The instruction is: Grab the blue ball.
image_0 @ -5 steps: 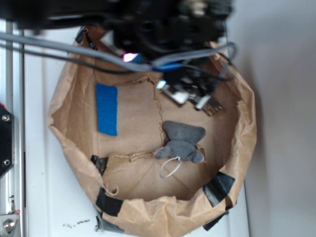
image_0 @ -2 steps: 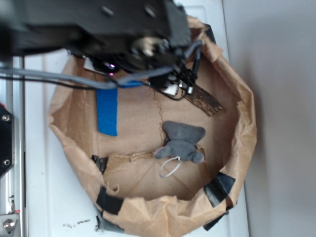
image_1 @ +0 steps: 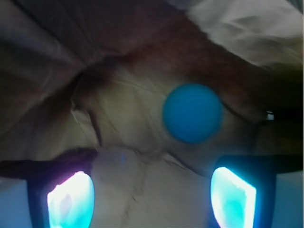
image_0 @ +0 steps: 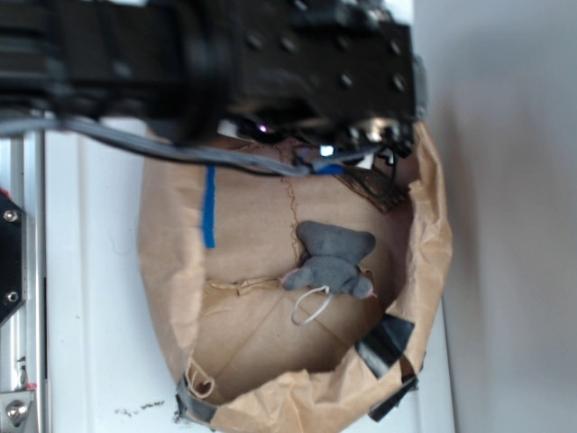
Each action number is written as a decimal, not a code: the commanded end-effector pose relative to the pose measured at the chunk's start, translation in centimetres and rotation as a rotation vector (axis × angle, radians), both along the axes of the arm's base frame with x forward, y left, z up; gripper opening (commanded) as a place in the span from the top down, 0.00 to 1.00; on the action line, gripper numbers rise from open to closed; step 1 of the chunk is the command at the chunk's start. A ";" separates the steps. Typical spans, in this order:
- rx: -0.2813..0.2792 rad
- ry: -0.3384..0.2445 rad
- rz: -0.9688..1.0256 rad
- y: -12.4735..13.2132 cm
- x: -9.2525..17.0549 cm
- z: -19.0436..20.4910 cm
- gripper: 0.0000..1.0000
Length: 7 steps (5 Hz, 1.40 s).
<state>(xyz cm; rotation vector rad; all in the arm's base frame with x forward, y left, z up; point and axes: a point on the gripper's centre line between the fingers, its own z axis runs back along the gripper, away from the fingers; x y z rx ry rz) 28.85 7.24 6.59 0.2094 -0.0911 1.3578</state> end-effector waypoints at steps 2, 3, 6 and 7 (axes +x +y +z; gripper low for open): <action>0.135 -0.125 0.067 1.6 -1.1 -0.3 0.00; 0.109 -0.099 0.051 2.3 -1.2 0.4 0.00; 0.123 -0.097 0.039 4.1 -2.8 0.4 0.00; 0.169 -0.076 0.047 4.3 -2.7 -1.0 0.00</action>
